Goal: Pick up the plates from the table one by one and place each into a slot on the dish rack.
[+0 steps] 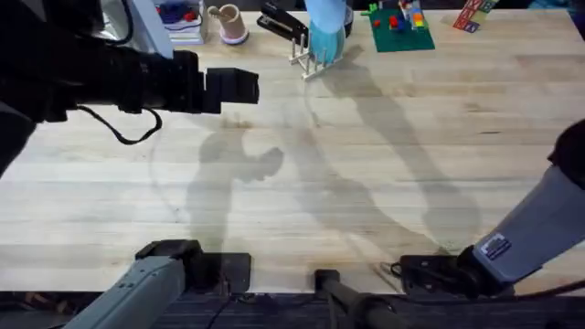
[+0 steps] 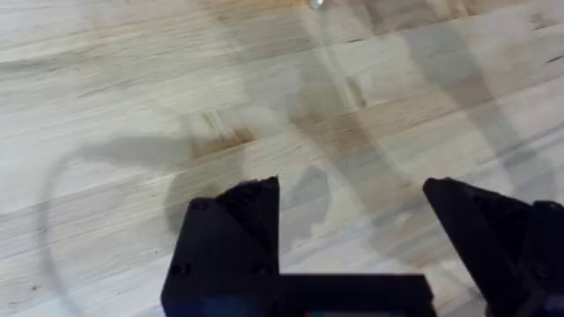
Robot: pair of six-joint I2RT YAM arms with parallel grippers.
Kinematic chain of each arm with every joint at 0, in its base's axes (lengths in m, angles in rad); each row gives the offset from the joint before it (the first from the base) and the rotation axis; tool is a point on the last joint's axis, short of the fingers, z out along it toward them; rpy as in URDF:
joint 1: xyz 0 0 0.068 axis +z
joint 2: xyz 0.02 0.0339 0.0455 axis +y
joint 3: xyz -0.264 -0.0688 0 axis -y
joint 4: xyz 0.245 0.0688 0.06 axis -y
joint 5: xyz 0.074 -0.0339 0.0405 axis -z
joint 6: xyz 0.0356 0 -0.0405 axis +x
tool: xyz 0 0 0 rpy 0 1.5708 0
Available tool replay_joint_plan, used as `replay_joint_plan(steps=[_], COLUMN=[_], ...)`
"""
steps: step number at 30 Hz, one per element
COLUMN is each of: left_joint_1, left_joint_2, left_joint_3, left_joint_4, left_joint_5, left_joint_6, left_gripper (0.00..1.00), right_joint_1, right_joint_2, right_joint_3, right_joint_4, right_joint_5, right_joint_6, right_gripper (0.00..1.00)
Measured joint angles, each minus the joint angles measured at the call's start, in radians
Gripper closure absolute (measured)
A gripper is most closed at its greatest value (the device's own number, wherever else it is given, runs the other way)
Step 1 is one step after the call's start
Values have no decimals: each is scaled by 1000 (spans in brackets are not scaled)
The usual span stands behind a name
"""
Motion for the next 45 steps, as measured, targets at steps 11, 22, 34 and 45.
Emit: replay_joint_plan(steps=[11, 22, 34, 45], left_joint_1=[0, 0, 0, 0], left_joint_2=[0, 0, 0, 0], left_joint_3=[0, 0, 0, 0], left_joint_4=[0, 0, 0, 0], left_joint_5=[0, 0, 0, 0], left_joint_6=[0, 0, 0, 0], left_gripper=[5, 6, 6, 6], right_joint_1=[5, 5, 5, 6], right_joint_2=[2, 66, 83, 153], right_joint_3=[0, 0, 0, 0], right_joint_4=[29, 63, 86, 85], right_joint_5=[3, 4, 4, 11], right_joint_6=[-18, -27, -27, -27], right_gripper=[971, 971, 971, 971])
